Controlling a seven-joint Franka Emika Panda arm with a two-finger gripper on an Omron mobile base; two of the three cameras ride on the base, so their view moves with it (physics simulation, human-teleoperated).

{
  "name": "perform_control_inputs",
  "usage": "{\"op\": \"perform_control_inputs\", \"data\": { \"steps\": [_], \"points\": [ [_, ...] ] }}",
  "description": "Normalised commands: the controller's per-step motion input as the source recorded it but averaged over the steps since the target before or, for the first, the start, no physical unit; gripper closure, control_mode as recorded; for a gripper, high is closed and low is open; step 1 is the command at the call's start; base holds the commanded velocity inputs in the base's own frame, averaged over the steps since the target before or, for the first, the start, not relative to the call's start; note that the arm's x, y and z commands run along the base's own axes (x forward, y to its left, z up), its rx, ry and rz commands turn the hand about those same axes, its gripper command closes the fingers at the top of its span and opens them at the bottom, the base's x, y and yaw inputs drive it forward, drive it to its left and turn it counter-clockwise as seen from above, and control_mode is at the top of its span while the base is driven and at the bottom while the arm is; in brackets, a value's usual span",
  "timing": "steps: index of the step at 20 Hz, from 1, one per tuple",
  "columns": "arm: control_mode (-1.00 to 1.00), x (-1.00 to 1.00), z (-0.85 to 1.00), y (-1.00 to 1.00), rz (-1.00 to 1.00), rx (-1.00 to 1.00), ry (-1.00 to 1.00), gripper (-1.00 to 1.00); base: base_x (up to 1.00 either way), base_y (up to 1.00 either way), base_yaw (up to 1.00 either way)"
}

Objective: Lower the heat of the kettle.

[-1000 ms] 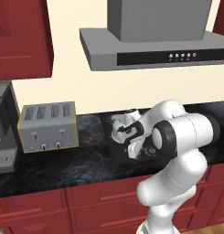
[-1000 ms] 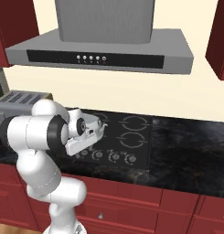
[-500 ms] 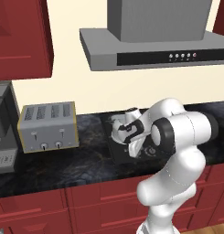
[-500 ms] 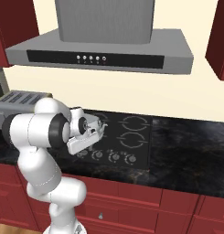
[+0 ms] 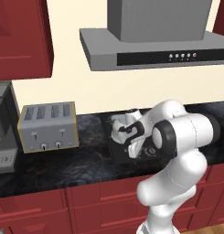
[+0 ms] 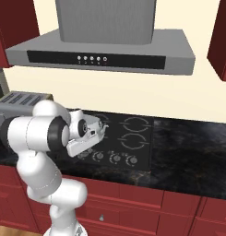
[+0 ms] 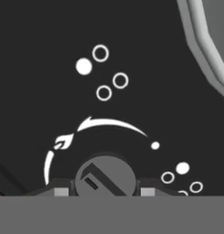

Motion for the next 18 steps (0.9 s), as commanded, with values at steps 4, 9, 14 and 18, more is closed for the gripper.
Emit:
{"op": "perform_control_inputs", "data": {
  "steps": [4,9,14,18],
  "points": [
    [-1.0,-0.1,-0.03,0.0,-0.03,0.0,-0.06,1.0,0.0,0.0,0.0],
    [-1.0,-0.01,-0.01,0.0,-0.14,0.0,0.0,1.0,0.0,0.0,0.0],
    [-1.0,0.0,0.0,0.0,-0.26,0.0,0.02,1.0,0.0,0.0,0.0],
    [-1.0,0.0,0.0,0.0,-0.33,0.0,0.06,1.0,0.0,0.0,0.0]
  ]
}}
